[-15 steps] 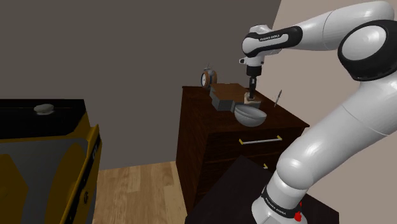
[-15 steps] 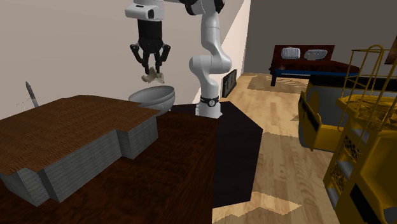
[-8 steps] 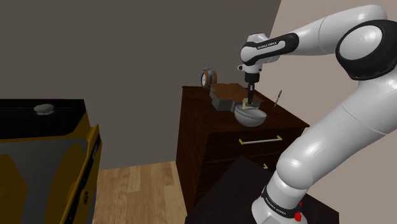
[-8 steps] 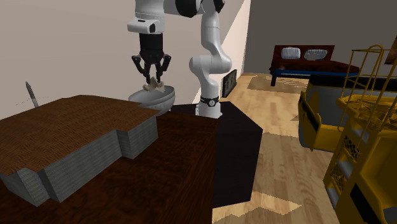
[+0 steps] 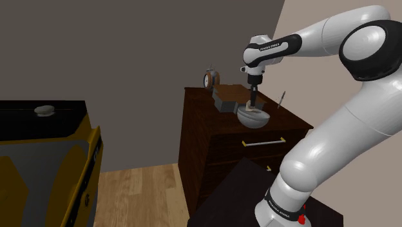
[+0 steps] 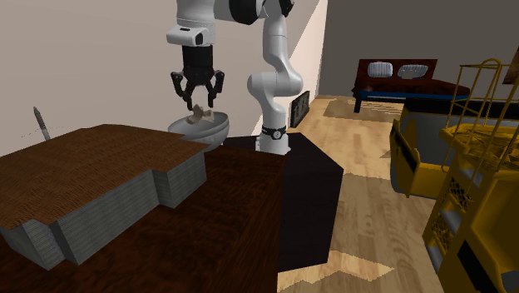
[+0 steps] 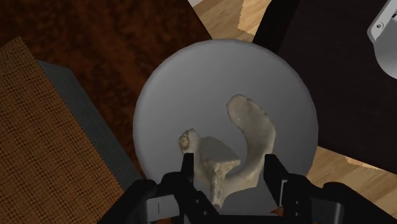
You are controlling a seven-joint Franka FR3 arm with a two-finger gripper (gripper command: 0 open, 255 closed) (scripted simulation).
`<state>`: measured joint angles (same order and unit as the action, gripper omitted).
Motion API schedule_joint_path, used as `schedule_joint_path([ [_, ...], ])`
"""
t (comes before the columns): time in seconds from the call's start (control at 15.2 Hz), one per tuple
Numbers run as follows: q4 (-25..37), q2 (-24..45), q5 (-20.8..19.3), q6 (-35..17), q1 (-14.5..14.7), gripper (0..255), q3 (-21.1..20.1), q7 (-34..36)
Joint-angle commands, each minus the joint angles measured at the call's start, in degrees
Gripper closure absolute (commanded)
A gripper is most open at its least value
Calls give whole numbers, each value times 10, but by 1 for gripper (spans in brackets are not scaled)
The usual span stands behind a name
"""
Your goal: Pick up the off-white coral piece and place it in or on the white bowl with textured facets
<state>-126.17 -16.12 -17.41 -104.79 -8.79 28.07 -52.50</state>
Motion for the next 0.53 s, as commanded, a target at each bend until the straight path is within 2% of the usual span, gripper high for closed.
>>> schedule_joint_path([
  [0.0,0,0,0,0,0,0,0,0],
  [0.26,0,0,0,0,0,0,0,0],
  [0.46,55,-1,8,57,6,0,-10,-3],
])
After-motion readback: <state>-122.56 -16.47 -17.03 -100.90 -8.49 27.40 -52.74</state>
